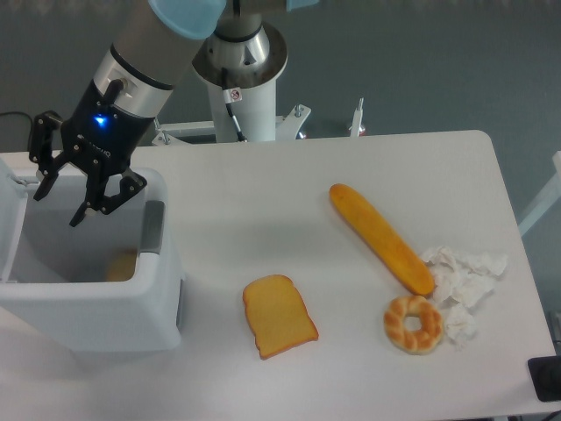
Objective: Place the round bread in the trash can
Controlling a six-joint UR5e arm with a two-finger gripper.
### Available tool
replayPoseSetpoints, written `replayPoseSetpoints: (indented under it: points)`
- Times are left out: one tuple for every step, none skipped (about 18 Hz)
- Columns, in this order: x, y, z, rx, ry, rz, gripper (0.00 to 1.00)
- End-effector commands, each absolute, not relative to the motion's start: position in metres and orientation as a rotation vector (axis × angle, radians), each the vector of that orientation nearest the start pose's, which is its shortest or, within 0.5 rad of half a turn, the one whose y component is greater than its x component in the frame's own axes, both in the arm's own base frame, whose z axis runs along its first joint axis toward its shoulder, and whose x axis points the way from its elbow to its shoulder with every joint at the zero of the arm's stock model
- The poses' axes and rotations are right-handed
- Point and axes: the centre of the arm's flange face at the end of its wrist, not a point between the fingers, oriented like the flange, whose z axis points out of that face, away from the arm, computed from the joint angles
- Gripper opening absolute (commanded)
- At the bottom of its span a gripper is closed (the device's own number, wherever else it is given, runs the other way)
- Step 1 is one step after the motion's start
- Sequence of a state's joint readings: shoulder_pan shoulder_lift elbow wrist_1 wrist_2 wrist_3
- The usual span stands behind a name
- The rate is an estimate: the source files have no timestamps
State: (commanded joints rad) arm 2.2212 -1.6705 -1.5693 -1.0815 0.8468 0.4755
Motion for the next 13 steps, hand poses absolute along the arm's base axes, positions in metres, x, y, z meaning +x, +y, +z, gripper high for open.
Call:
replayPoseSetpoints:
  points:
    - [-0.181, 0.56, 0.518, -2.392, -0.038, -0.506, 0.59]
    - [-0.186, 0.558, 0.521, -2.386, -0.038, -0.493, 0.62]
    - [-0.198, 0.554, 0.526, -2.371, -0.03, -0.462, 0.68]
    - [-0.21, 0.55, 0.528, -2.356, -0.017, -0.426, 0.74]
    - [-0.218, 0.547, 0.532, -2.346, -0.001, -0.402, 0.76]
    - [-0.223, 0.548, 0.534, -2.341, 0.013, -0.388, 0.77]
    - [-0.225, 0.55, 0.54, -2.332, 0.033, -0.37, 0.83]
    - [-0.228, 0.552, 0.541, -2.328, 0.058, -0.356, 0.89]
    - [-0.235, 0.554, 0.54, -2.325, 0.081, -0.34, 0.94]
    - [-0.24, 0.556, 0.541, -2.322, 0.096, -0.328, 1.0]
    - [-0.243, 0.558, 0.54, -2.32, 0.104, -0.323, 1.0]
    - [-0.244, 0.559, 0.541, -2.317, 0.108, -0.317, 1.0]
    - [-0.25, 0.556, 0.542, -2.315, 0.103, -0.307, 1.0]
